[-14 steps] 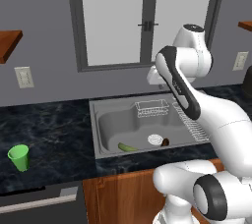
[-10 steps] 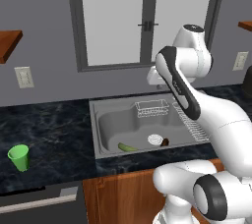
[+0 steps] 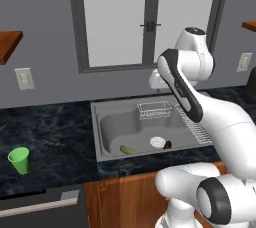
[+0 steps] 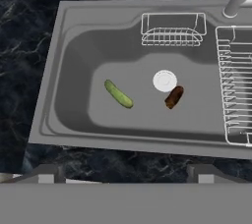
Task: Remove the cucumber and sweet potato from the sink. Then move the bowl and cup from the counter to the sink for washing.
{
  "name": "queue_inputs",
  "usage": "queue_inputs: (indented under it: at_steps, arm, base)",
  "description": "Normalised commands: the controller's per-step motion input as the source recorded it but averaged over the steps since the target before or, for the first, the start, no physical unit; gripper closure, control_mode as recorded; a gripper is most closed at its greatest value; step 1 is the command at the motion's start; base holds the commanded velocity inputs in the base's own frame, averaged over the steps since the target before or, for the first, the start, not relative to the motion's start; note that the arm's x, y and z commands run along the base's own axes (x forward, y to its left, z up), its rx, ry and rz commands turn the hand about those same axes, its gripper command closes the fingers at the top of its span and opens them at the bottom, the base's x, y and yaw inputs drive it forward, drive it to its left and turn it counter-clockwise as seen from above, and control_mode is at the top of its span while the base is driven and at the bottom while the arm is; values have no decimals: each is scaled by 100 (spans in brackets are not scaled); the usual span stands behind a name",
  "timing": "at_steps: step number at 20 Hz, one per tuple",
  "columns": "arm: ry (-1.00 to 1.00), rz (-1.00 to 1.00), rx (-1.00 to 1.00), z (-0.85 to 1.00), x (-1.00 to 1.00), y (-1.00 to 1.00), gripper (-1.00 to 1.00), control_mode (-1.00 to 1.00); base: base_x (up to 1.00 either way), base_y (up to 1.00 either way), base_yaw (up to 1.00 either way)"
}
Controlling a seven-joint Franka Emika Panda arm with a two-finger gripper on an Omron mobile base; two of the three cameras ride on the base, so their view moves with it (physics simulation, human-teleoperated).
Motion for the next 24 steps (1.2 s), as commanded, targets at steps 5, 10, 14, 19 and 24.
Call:
queue_inputs:
  at_steps: [5, 10, 14, 19, 24]
  arm:
    - [1, 3, 1, -10, 0, 1, -100, -100]
    - [0, 7, 0, -13, 2, 8, -100, -100]
    - [0, 7, 0, -14, 3, 10, -100, -100]
    - [0, 6, 0, -16, 3, 11, -100, -100]
    - [0, 3, 0, -17, 4, 11, -100, -100]
  base:
    - [0, 0, 0]
    - [0, 0, 0]
    - [0, 0, 0]
    - [0, 0, 0]
    - [0, 0, 0]
